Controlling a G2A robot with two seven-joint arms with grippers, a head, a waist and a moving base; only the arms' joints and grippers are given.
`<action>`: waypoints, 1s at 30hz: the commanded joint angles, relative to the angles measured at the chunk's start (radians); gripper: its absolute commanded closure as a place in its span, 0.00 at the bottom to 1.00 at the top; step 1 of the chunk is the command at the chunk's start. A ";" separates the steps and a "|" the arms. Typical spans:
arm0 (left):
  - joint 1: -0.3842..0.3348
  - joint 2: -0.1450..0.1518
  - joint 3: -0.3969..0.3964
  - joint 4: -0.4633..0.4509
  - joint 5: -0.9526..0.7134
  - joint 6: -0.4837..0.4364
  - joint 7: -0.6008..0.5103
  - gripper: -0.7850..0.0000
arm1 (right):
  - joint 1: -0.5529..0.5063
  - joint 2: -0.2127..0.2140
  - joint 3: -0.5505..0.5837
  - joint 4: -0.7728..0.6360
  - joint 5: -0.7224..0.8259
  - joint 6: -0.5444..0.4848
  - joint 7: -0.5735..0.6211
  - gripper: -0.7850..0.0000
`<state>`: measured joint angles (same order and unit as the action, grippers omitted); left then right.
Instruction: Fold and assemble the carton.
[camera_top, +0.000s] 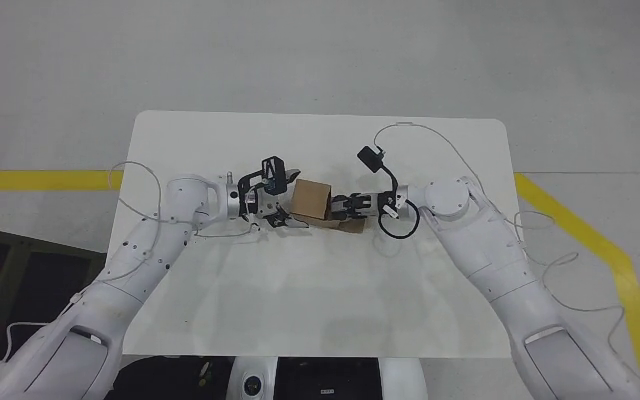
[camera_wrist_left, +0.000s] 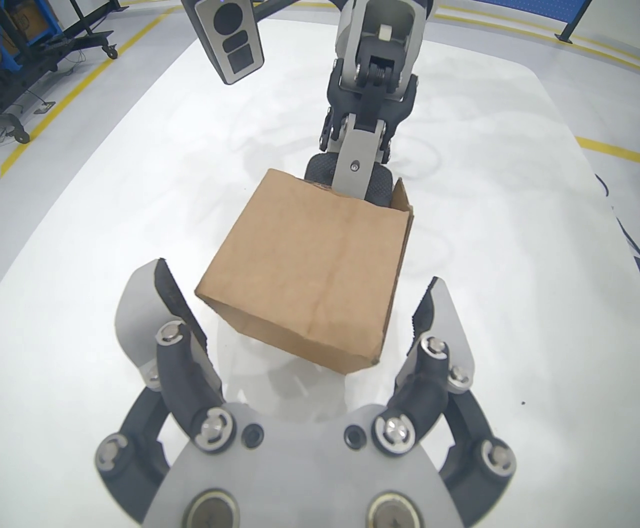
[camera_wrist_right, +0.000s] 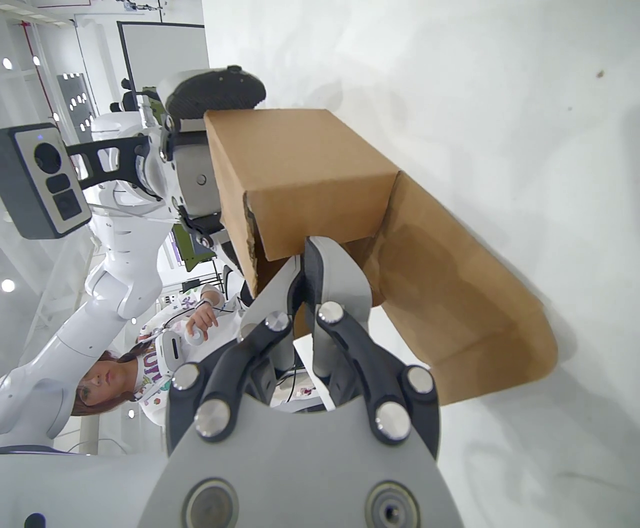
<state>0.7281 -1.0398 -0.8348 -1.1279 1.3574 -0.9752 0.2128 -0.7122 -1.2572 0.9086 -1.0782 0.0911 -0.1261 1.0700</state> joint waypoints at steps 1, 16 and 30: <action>0.003 0.003 -0.007 -0.003 0.007 -0.009 -0.008 0.00 | -0.004 0.002 0.004 -0.006 0.002 0.002 0.003 1.00; -0.019 0.000 0.005 -0.035 0.130 -0.022 0.052 0.00 | -0.226 0.090 0.222 -0.335 -0.127 0.157 -0.028 1.00; -0.061 -0.031 0.051 0.027 0.142 -0.011 0.089 0.00 | -0.293 0.090 0.172 -0.390 -0.111 0.192 -0.053 1.00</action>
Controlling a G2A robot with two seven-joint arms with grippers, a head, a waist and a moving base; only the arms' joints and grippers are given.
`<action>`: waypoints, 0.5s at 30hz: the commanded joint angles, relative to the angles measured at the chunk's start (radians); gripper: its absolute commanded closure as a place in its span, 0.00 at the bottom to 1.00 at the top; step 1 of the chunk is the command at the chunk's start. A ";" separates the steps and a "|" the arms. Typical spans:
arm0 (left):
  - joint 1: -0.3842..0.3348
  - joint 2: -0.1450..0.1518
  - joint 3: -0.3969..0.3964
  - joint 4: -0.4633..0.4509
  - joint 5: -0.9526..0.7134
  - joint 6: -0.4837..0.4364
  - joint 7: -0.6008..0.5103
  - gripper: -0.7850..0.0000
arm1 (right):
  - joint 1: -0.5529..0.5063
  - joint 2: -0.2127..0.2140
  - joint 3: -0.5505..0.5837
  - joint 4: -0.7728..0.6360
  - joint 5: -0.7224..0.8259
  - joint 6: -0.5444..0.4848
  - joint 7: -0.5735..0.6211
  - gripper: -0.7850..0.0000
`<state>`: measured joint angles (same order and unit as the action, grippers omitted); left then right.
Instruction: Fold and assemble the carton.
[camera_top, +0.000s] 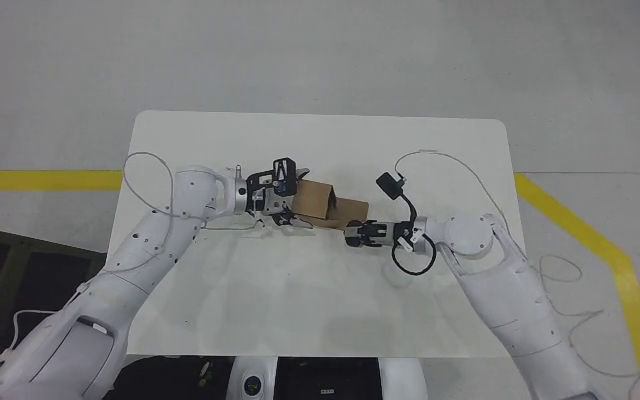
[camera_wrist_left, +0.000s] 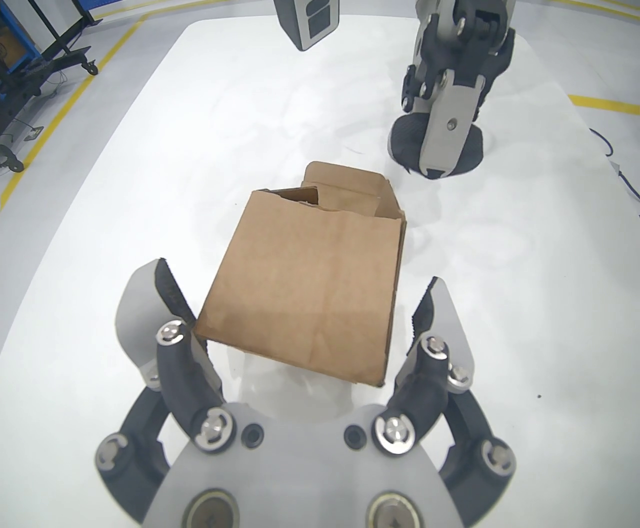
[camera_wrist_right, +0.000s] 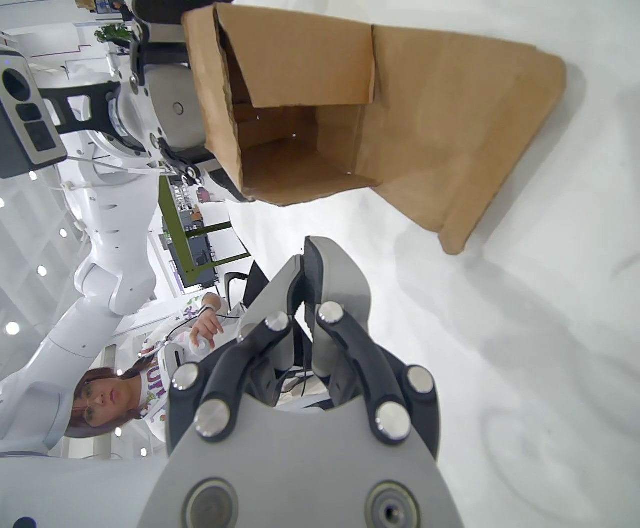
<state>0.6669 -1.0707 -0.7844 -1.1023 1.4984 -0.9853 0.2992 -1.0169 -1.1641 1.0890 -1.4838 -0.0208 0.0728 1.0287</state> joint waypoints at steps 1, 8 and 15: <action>0.000 -0.001 0.000 0.003 0.002 -0.001 0.006 0.00 | 0.025 -0.006 -0.020 0.031 0.001 -0.016 -0.024 1.00; 0.009 0.000 -0.010 0.008 0.005 0.001 0.016 0.00 | 0.101 -0.034 -0.088 0.118 0.037 -0.083 -0.095 1.00; 0.025 0.003 -0.022 -0.004 0.001 0.001 0.008 0.00 | 0.159 -0.057 -0.137 0.200 0.070 -0.130 -0.120 1.00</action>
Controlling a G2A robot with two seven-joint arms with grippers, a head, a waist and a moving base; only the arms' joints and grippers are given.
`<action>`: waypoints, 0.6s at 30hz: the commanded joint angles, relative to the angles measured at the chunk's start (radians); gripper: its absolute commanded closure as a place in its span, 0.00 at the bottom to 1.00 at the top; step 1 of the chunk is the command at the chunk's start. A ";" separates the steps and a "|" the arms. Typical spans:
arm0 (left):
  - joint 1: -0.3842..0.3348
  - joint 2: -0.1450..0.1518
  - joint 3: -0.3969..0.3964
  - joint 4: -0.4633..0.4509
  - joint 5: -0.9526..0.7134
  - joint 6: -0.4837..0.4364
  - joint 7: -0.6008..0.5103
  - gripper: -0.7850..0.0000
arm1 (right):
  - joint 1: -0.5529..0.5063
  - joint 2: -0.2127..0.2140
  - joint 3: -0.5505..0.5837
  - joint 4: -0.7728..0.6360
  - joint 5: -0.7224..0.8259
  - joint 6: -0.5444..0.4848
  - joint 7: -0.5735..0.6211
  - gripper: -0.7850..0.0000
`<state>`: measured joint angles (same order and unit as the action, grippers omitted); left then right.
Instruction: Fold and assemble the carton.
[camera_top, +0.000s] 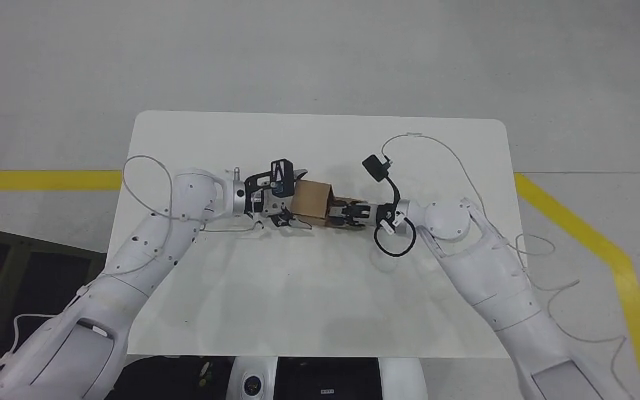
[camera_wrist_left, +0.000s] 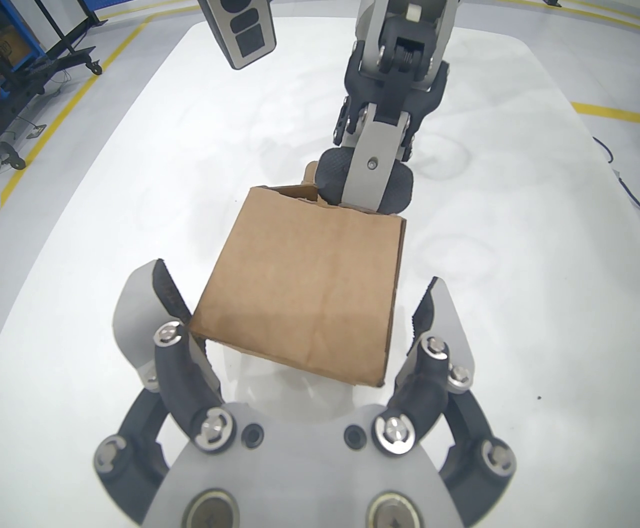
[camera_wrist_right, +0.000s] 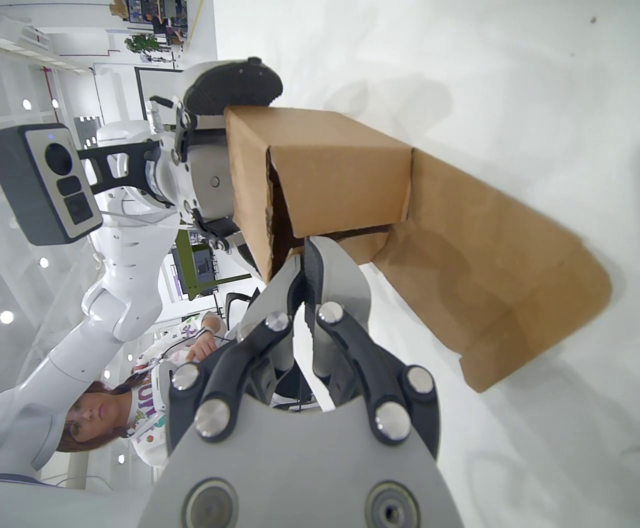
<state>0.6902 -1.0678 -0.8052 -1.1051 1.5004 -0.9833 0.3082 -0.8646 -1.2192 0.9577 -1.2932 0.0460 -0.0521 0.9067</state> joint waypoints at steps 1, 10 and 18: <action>0.004 0.001 -0.004 -0.004 -0.002 -0.003 -0.002 0.00 | 0.015 -0.006 -0.015 0.019 0.006 -0.009 0.005 1.00; 0.015 0.003 -0.017 -0.019 -0.005 -0.006 -0.012 0.00 | 0.086 -0.036 -0.077 0.114 0.032 -0.060 0.023 1.00; 0.024 0.004 -0.026 -0.025 -0.007 -0.009 -0.022 0.00 | 0.125 -0.055 -0.105 0.184 0.053 -0.091 0.031 1.00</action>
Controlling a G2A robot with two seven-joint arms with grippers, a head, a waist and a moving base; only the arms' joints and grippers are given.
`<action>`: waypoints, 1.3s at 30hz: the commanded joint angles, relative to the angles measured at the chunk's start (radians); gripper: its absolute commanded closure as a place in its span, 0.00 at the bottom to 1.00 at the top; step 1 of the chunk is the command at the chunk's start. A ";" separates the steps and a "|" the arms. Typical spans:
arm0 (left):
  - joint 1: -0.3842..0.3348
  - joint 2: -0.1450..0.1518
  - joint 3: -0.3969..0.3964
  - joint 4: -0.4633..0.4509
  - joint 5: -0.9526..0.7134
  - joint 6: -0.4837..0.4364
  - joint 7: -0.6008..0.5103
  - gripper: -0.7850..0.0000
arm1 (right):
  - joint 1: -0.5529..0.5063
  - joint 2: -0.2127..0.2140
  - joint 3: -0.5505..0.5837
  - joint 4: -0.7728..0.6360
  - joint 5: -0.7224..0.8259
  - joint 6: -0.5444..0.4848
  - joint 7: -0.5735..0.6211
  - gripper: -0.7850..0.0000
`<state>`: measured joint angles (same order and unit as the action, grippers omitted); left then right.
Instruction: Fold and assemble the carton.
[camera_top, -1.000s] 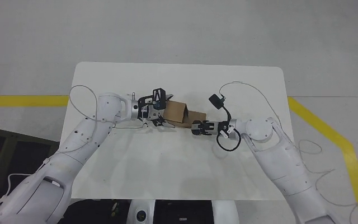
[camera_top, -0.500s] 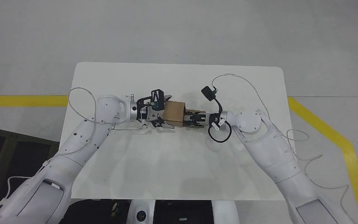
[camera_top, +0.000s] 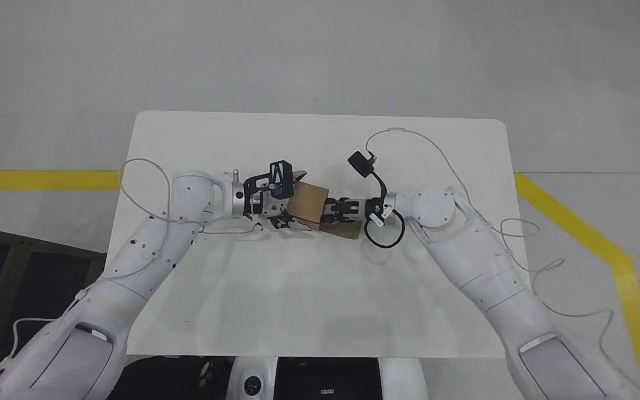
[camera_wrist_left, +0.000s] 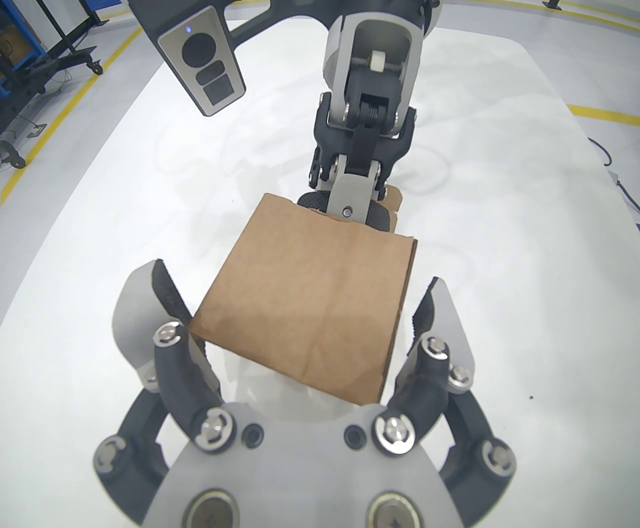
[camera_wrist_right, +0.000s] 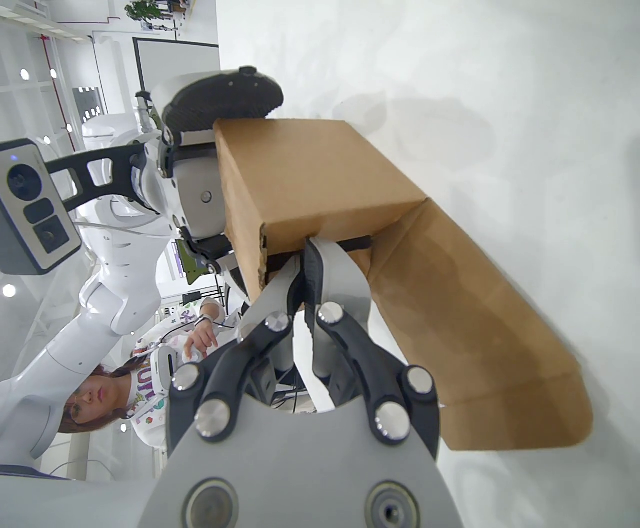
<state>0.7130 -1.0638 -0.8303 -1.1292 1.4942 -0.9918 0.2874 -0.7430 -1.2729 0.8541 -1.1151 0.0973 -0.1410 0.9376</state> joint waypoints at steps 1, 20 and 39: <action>0.002 0.000 -0.001 -0.002 -0.001 -0.002 -0.001 0.00 | 0.007 -0.004 -0.005 0.012 0.003 -0.005 0.001 1.00; 0.017 -0.002 -0.017 -0.006 -0.022 -0.002 -0.026 0.00 | 0.033 -0.024 -0.012 0.071 0.023 -0.047 0.007 1.00; 0.032 0.000 -0.044 -0.020 -0.032 0.013 -0.046 0.00 | -0.318 0.131 0.367 -0.402 -0.201 0.218 0.120 0.83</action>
<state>0.7445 -1.0640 -0.8737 -1.1478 1.4613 -0.9794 0.2421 -1.0454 -1.1459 1.2092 -1.5026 -0.0965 0.0659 1.0531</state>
